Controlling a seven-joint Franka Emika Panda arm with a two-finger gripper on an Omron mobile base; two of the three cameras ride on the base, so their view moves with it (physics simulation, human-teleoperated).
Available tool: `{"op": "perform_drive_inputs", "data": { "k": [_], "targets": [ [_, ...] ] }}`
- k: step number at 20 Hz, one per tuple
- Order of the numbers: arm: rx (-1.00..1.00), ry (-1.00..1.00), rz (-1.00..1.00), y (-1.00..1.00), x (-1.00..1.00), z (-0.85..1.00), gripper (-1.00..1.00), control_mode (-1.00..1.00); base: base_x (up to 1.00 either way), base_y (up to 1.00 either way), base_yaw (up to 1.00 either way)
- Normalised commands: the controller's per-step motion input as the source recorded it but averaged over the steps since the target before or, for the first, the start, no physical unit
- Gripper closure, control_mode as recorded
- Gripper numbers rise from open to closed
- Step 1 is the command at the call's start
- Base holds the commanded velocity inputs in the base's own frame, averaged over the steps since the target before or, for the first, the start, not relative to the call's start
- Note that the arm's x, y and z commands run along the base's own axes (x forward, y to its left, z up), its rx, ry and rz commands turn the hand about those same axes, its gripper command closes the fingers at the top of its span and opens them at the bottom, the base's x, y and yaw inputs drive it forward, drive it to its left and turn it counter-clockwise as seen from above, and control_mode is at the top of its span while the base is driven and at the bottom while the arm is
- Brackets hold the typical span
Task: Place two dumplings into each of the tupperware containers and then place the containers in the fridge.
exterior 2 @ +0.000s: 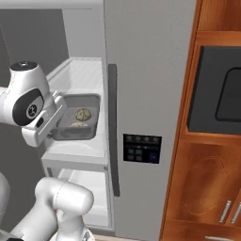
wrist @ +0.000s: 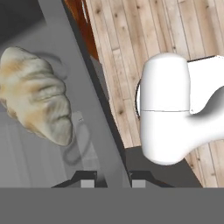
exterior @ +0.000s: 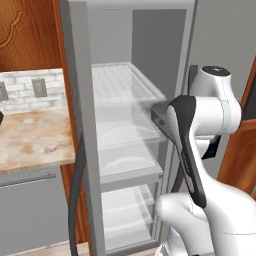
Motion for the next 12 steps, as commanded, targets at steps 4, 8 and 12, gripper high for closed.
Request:
{"op": "perform_drive_inputs", "data": {
  "k": [4, 8, 12],
  "targets": [
    [0.0, 0.0, 0.0, 0.0, 0.0, 0.0, 1.0, 1.0, 0.16, 0.3, 0.0],
    [0.0, 0.0, 0.0, 0.0, 0.0, 0.0, 1.0, 1.0, 0.46, 0.07, 0.0],
    [0.0, 0.0, 0.0, 0.0, 0.0, 0.0, 1.0, 1.0, 0.25, 0.28, 0.0]
  ]
}}
